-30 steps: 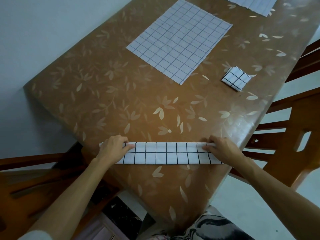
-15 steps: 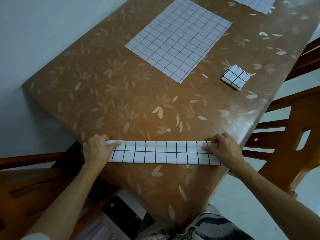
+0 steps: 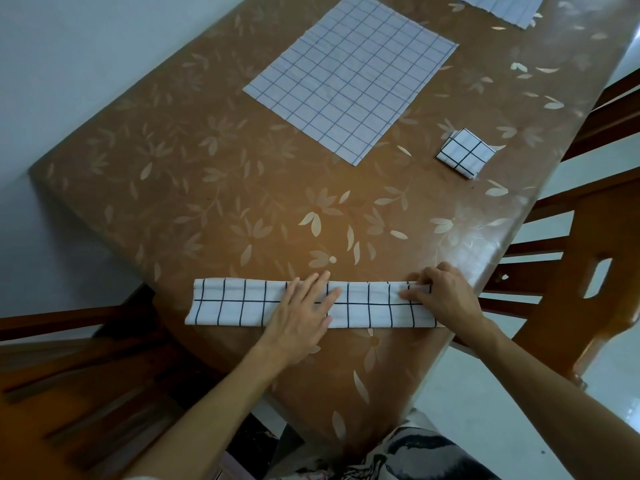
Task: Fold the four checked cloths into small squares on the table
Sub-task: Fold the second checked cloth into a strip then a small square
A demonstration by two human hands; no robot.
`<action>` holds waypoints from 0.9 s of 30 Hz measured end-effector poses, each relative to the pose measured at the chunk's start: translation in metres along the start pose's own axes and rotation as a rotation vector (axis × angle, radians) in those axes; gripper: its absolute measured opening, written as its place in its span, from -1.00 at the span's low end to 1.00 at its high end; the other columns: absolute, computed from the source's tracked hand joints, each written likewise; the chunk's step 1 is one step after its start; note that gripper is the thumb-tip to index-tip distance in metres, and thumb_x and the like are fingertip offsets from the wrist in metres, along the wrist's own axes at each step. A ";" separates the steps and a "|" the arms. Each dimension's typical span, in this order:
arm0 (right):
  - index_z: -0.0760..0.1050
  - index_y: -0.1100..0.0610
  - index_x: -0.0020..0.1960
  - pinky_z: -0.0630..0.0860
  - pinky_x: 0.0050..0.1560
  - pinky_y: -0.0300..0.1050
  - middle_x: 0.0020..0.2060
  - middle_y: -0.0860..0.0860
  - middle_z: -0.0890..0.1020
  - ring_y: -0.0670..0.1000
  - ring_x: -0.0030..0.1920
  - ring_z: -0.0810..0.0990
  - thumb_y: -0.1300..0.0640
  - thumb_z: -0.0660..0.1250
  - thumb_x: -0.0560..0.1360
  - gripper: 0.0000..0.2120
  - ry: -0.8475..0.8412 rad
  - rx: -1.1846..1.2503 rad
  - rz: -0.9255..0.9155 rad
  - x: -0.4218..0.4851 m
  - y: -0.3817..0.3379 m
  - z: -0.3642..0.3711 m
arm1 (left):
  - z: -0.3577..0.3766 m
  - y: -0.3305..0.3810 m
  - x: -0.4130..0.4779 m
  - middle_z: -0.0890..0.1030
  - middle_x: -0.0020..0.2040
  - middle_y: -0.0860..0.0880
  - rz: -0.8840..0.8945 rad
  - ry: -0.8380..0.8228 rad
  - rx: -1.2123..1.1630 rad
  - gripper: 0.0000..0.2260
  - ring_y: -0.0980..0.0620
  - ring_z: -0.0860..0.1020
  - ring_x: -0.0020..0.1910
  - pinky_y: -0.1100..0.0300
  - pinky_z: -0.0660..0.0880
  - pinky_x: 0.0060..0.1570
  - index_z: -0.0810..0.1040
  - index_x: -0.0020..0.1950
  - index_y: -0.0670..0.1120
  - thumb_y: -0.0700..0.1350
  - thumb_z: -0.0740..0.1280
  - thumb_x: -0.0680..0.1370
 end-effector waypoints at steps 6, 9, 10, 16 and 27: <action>0.43 0.10 0.29 0.30 0.34 0.06 0.34 0.14 0.39 0.16 0.32 0.35 -0.13 0.41 0.47 -0.50 0.132 -0.308 -0.028 -0.021 -0.047 -0.005 | 0.031 -0.009 -0.006 -0.21 0.63 -0.08 -0.067 -0.095 0.050 -0.46 -0.06 -0.20 0.60 -0.19 0.01 0.53 -0.14 0.63 0.02 0.13 -0.09 0.69; 0.40 0.13 0.36 0.29 0.41 0.15 0.47 0.17 0.31 0.21 0.46 0.30 0.08 0.35 0.53 -0.58 0.171 -0.171 -0.336 -0.051 -0.122 0.030 | 0.028 -0.007 -0.007 -0.18 0.63 -0.08 -0.076 -0.092 0.045 -0.45 -0.05 -0.19 0.61 -0.17 -0.02 0.54 -0.16 0.63 -0.03 0.11 -0.09 0.69; 0.36 0.15 0.41 0.27 0.44 0.15 0.50 0.16 0.27 0.19 0.50 0.24 0.12 0.28 0.55 -0.56 0.113 -0.116 -0.412 -0.058 -0.141 0.052 | 0.029 -0.007 -0.009 -0.16 0.63 -0.08 -0.077 -0.100 0.047 -0.44 -0.05 -0.19 0.61 -0.17 -0.03 0.54 -0.15 0.63 -0.06 0.12 -0.08 0.69; -0.14 0.10 0.61 -0.12 0.55 -0.01 0.59 0.00 -0.10 -0.05 0.58 -0.17 -0.12 -0.15 0.68 -0.43 -0.035 -0.177 -0.460 -0.061 -0.142 0.114 | 0.028 -0.010 -0.009 -0.04 0.64 -0.06 -0.080 -0.095 -0.025 -0.44 0.03 -0.14 0.61 -0.13 -0.06 0.56 -0.04 0.62 -0.11 0.10 -0.04 0.67; -0.27 0.05 0.59 -0.28 0.54 0.01 0.57 -0.01 -0.27 -0.03 0.56 -0.31 -0.30 -0.24 0.62 -0.32 0.019 -0.292 -0.236 -0.044 -0.049 0.079 | 0.015 -0.151 -0.097 -0.14 0.63 -0.10 -0.553 -0.008 -0.056 -0.40 -0.09 -0.12 0.60 -0.20 -0.07 0.53 -0.14 0.63 0.03 0.24 -0.16 0.64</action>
Point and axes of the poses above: each hand's wrist, its own x-axis towards the middle knuckle, its own z-axis out of the palm, y = z × x, the point moved 10 cm from there along x, towards the middle knuckle
